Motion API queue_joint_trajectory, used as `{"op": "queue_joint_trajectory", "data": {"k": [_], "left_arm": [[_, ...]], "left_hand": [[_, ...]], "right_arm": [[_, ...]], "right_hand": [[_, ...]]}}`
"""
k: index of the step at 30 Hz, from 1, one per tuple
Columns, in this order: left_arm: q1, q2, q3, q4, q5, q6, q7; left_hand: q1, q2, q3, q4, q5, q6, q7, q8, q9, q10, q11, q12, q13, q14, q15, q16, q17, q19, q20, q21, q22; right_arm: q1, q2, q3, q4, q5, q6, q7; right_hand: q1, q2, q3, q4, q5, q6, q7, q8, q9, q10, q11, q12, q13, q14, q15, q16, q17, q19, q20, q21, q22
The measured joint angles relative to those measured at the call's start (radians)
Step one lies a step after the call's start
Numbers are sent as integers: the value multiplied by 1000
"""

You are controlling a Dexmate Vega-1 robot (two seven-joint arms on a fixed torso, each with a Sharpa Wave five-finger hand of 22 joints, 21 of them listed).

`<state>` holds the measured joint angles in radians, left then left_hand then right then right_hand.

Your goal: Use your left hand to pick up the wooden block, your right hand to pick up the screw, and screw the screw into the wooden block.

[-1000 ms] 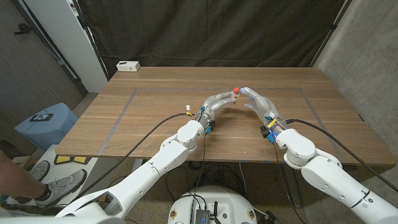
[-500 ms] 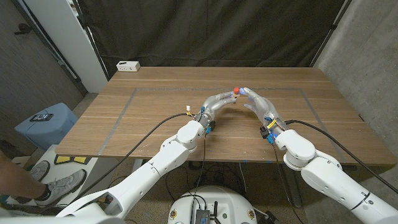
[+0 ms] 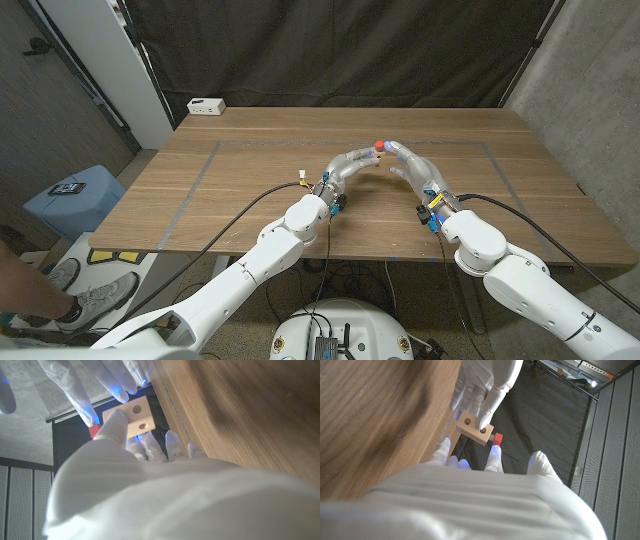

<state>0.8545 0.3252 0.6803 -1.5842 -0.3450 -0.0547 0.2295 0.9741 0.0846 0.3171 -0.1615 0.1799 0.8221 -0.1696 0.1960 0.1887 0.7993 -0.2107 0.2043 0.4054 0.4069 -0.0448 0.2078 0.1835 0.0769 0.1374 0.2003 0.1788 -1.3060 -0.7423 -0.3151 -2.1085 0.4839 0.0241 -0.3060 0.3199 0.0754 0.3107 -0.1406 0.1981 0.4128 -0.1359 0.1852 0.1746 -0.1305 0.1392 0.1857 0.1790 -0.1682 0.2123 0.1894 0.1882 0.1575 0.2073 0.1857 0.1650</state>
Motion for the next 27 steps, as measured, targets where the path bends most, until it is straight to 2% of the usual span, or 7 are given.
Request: {"op": "queue_joint_trajectory", "data": {"k": [14,27], "left_arm": [[5,3,-3,-8,2,2,7],[4,2,-6,-5,2,3,9]], "left_hand": [[1,1,3,3,2,0,0,-1,0,2,-2,3,1,0,0,0,0,2,2,0,0],[5,-2,3,3,2,0,0,-5,-1,2,-2,3,1,0,0,0,0,2,2,0,0]], "right_arm": [[-8,-2,-3,-12,-5,3,4],[-9,-6,-6,-18,-8,-5,6]], "right_hand": [[0,0,0,0,0,16,5,0,1,5,-5,0,0,0,0,8,0,5,-5,0,0],[6,5,0,0,0,21,11,4,1,9,-2,0,0,4,-4,8,0,11,0,0,0]]}}
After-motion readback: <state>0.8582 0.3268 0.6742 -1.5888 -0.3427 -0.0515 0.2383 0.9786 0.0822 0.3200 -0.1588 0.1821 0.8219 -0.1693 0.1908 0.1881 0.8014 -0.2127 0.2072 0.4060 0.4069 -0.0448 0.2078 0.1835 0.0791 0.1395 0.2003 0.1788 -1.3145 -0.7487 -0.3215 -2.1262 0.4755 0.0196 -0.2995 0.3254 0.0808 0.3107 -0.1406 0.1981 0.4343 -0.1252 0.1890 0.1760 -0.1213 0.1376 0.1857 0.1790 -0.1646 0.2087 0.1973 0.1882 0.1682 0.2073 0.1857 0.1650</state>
